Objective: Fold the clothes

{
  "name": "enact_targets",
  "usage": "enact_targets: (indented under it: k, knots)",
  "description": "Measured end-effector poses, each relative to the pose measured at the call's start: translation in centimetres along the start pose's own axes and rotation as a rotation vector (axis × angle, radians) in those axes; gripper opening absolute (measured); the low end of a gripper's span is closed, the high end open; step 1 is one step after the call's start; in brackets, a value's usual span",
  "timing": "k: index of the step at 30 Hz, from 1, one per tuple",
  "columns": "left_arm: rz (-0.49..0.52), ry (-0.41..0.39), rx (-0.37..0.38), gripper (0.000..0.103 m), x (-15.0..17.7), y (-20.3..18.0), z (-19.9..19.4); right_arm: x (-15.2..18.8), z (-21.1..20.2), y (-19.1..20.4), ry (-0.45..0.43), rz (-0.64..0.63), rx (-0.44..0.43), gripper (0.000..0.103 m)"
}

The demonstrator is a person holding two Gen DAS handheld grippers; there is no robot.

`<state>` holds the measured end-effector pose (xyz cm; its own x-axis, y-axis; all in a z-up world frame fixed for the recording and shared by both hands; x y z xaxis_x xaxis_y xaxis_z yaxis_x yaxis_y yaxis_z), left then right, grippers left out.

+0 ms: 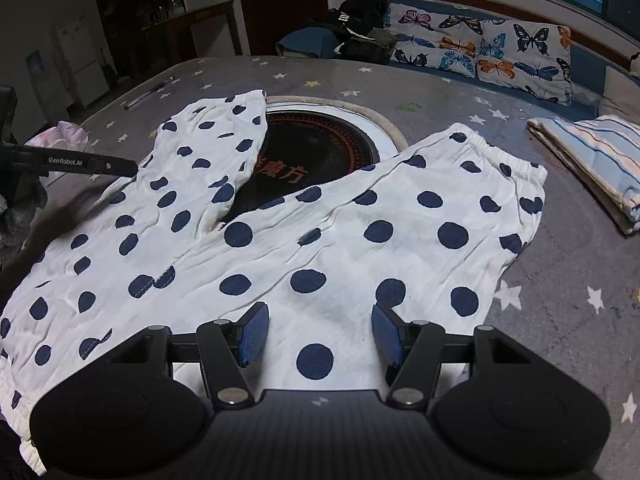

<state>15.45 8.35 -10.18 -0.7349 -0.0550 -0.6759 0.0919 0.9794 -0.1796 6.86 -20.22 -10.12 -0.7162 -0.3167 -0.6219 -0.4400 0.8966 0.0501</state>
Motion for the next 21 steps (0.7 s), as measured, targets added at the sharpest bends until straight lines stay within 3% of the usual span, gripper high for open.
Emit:
enact_targets:
  k: [3, 5, 8, 14, 21]
  knots:
    - [0.023, -0.013, -0.025, 0.03, 0.1, 0.0, 0.2, -0.1, 0.1, 0.0, -0.006, 0.003, -0.004, 0.059]
    - [0.036, -0.014, -0.027, 0.014, 0.2, -0.2, 0.4, -0.1, 0.1, 0.0, -0.008, 0.003, -0.005, 0.06]
    - [0.077, -0.021, -0.034, 0.004, 0.4, -0.7, 0.4, -0.1, 0.2, 0.0, -0.011, 0.006, -0.006, 0.06]
    - [0.081, -0.066, -0.13, 0.002, -0.1, 0.7, -0.8, -0.2, 0.1, -0.1, -0.017, 0.012, -0.008, 0.06]
    - [0.085, -0.038, -0.121, 0.007, -0.9, 0.8, -0.8, -1.4, -0.3, -1.5, -0.056, 0.033, 0.018, 0.06]
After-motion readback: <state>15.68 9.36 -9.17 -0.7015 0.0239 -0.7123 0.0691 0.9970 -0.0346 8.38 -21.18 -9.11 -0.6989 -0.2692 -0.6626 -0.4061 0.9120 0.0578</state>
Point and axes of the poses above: each gripper's, at about its wrist camera, not at the fingertips, and z roughly the way its jaws point, y to its left, x to its underside, the point moved 9 cm from there along z, roughly the way its jaws point, and after that the axes turned 4 degrees about -z, right-handed, at the moved point
